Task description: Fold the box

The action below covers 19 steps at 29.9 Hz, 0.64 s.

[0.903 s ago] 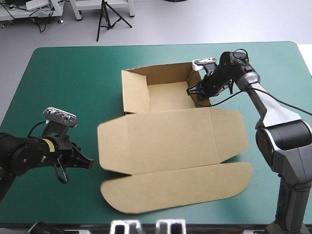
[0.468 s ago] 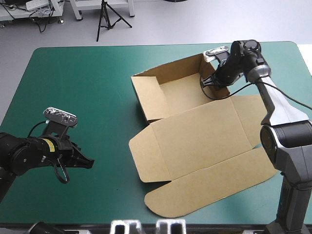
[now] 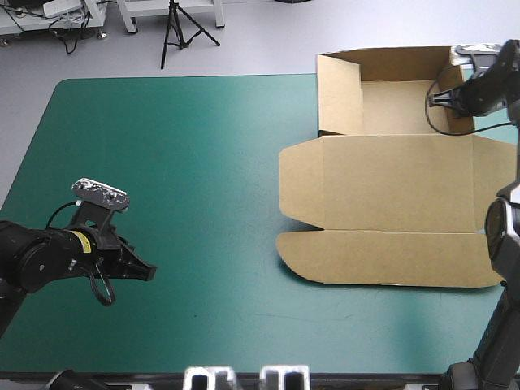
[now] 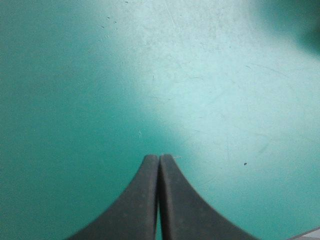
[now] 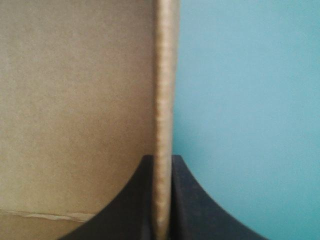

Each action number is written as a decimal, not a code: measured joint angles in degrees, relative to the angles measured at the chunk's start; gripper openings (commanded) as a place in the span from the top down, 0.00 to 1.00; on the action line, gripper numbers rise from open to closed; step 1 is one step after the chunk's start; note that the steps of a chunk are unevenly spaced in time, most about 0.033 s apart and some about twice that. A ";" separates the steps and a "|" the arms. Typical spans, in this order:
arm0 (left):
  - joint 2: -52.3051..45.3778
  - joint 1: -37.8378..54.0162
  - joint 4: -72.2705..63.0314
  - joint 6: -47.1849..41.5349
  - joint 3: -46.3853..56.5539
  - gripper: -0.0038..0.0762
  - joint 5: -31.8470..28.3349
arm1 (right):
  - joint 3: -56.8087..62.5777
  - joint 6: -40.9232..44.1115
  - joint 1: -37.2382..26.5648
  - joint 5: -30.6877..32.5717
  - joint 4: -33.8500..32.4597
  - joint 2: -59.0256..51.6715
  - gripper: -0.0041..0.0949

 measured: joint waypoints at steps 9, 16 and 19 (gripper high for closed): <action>0.00 0.00 0.43 0.00 0.00 0.96 0.00 | 0.00 -2.88 -12.95 0.20 3.82 0.00 0.98; 0.00 0.00 0.43 0.00 0.00 0.96 0.00 | 0.00 -8.09 -16.55 0.20 10.15 0.05 0.80; 0.00 0.00 0.43 0.00 0.00 0.96 0.00 | 0.00 -8.50 -16.55 0.36 11.77 0.26 0.58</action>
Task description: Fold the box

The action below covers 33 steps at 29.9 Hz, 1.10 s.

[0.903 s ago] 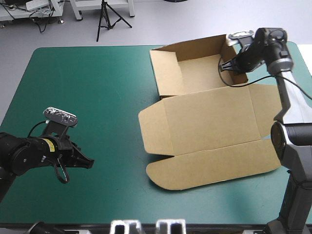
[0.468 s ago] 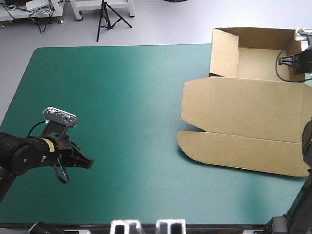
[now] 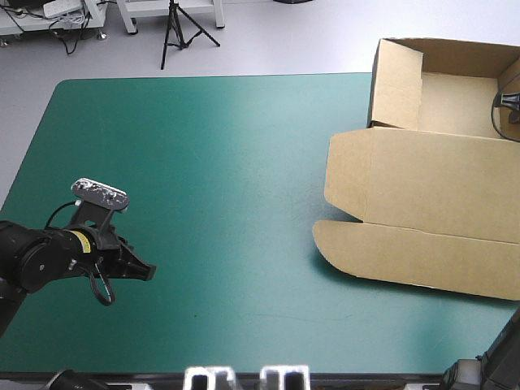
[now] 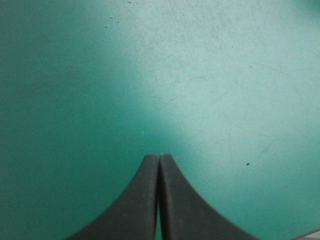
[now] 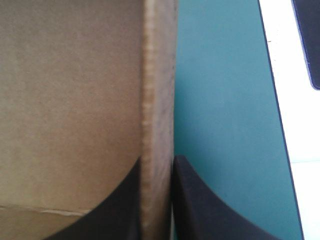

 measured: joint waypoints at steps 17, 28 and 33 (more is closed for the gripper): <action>0.00 0.00 0.00 0.00 0.00 0.96 0.00 | 2.04 4.95 0.05 -0.14 -1.73 -1.95 0.30; 0.00 0.00 -0.41 1.13 0.00 0.96 0.00 | 1.87 -4.40 3.66 0.04 18.96 -12.64 0.93; 0.00 0.00 -0.71 1.72 0.00 0.96 0.00 | 1.82 -6.26 10.31 0.09 17.12 -17.09 0.98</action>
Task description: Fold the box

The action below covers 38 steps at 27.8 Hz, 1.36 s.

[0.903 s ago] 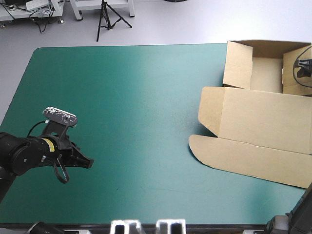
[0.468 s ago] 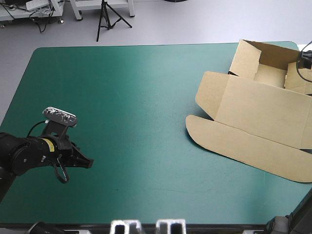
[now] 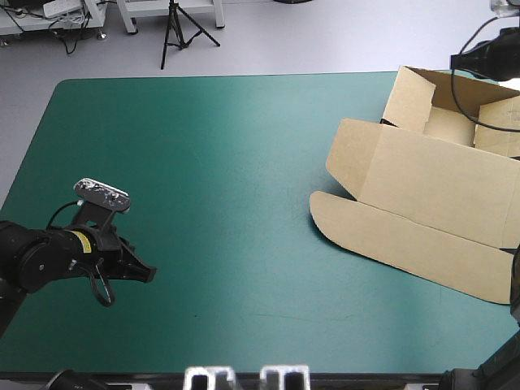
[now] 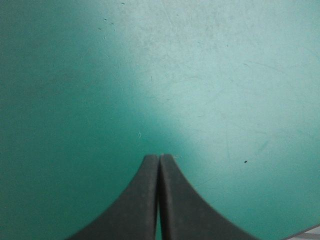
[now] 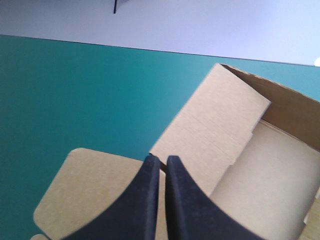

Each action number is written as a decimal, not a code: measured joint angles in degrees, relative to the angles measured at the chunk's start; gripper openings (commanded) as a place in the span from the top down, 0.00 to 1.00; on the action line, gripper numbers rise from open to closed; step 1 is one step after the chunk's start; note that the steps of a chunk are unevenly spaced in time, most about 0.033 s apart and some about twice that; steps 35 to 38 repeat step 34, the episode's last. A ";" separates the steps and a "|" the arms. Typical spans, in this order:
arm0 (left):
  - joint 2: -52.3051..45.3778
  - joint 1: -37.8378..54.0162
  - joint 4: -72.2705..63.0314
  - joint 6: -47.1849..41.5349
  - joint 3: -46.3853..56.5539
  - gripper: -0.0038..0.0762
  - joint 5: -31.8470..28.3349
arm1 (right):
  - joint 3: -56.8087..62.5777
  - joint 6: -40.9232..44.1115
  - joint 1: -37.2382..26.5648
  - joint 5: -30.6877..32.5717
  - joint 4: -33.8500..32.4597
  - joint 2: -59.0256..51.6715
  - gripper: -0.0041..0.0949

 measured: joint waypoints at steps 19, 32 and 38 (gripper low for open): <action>0.00 0.00 -1.50 0.00 0.00 0.96 0.00 | 23.02 1.28 20.09 0.07 -5.80 -15.11 0.98; 0.00 0.00 -1.52 0.00 0.00 0.96 0.00 | 61.85 -1.39 20.15 -0.16 -10.95 -42.42 0.98; 0.00 0.00 -1.64 0.00 0.00 0.96 0.00 | 65.72 -1.30 20.15 -0.20 -11.68 -45.74 0.98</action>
